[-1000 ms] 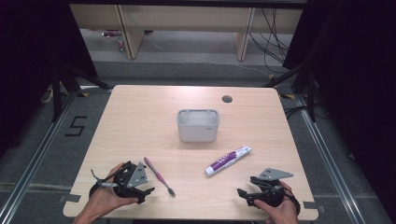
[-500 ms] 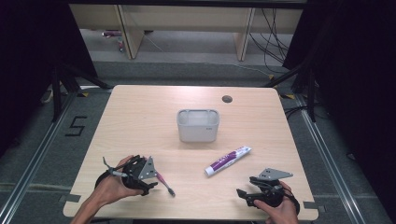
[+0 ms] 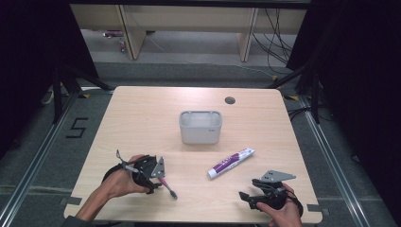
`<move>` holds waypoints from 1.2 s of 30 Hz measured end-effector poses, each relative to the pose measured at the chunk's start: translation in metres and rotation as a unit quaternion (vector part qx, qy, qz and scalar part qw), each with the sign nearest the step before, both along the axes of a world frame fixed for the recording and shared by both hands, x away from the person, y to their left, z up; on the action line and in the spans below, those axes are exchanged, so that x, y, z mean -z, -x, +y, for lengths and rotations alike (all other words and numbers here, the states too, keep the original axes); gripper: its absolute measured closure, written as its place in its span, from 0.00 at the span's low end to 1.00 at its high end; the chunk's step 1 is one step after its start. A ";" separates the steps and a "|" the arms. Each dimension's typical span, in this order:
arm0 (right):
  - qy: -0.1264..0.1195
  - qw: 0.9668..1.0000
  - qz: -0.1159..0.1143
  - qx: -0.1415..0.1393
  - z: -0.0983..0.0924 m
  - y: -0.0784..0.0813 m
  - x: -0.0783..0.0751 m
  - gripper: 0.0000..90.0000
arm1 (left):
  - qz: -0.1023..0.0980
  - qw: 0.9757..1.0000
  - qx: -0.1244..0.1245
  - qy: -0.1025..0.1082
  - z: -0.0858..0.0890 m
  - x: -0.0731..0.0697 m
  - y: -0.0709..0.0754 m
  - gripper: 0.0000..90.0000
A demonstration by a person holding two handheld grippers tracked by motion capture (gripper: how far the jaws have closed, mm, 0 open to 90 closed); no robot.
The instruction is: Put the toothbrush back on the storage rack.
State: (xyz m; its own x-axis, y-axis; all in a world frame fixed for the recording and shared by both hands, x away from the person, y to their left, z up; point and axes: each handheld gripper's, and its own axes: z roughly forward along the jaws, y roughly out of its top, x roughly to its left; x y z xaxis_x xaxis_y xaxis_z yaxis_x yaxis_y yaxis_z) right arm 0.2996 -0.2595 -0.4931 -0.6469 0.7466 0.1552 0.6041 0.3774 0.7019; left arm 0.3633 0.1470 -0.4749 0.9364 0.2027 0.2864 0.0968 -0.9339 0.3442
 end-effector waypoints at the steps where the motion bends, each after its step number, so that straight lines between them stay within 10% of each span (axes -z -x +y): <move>1: 0.002 1.000 0.000 0.000 0.000 0.000 0.000 0.28 | 0.003 1.000 0.001 -0.004 0.000 0.000 -0.001 0.35; 36: -0.013 1.000 0.004 -0.005 0.002 0.000 -0.001 0.29 | 0.073 0.994 0.047 -0.069 -0.028 0.005 -0.019 0.75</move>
State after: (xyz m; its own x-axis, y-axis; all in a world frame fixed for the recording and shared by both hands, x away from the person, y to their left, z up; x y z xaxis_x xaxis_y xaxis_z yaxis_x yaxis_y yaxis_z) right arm 0.2991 -0.2574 -0.4925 -0.6531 0.7356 0.1797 0.6055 0.3648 0.7073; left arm 0.3820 0.1185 -0.4802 0.9830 0.0797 0.1653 0.0455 -0.9785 0.2010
